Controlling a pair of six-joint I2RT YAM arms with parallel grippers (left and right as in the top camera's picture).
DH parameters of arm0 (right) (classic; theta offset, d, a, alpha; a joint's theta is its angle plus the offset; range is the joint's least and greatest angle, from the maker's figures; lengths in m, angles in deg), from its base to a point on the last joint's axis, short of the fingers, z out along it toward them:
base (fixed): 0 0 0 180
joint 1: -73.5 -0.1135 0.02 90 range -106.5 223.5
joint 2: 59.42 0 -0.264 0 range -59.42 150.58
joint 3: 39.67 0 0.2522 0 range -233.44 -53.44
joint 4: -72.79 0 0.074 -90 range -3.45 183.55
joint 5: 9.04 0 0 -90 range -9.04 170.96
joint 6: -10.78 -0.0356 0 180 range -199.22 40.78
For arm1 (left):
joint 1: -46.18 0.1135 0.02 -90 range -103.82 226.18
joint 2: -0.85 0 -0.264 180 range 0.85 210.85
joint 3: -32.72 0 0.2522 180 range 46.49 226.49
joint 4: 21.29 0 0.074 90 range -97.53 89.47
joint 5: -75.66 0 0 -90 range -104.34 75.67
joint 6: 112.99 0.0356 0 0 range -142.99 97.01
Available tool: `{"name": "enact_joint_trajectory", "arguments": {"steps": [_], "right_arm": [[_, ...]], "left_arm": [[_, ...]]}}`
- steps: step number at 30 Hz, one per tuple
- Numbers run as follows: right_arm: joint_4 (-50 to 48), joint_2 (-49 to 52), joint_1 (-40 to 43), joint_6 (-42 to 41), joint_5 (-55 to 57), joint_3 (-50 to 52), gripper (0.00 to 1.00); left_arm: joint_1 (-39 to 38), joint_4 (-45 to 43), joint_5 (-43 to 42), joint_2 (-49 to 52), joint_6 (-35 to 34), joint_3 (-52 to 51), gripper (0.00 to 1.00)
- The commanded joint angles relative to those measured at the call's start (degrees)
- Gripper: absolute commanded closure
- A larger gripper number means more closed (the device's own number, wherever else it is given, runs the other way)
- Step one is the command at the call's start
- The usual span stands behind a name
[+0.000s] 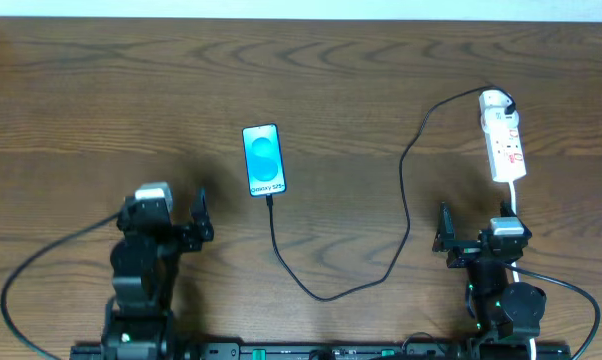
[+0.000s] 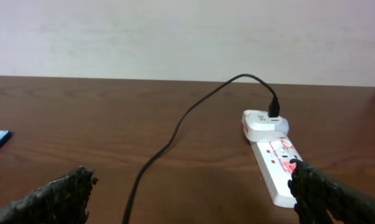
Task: Plug charger to phone and switch on socket
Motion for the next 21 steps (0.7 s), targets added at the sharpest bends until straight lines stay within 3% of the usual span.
{"name": "enact_joint_trajectory", "arguments": {"steps": [1,12,21], "right_arm": [[0.3,-0.3,-0.9,-0.6,0.3,0.1,0.01],[0.3,-0.3,-0.9,-0.6,0.3,0.1,0.01],[0.3,-0.3,-0.9,-0.6,0.3,0.1,0.01]], "left_arm": [[0.3,-0.6,1.9,-7.2,0.8,-5.0,0.08],[0.3,-0.5,1.9,-19.1,0.8,-14.5,0.08],[0.3,-0.1,2.1,-25.6,2.6,-14.6,0.08]]}}
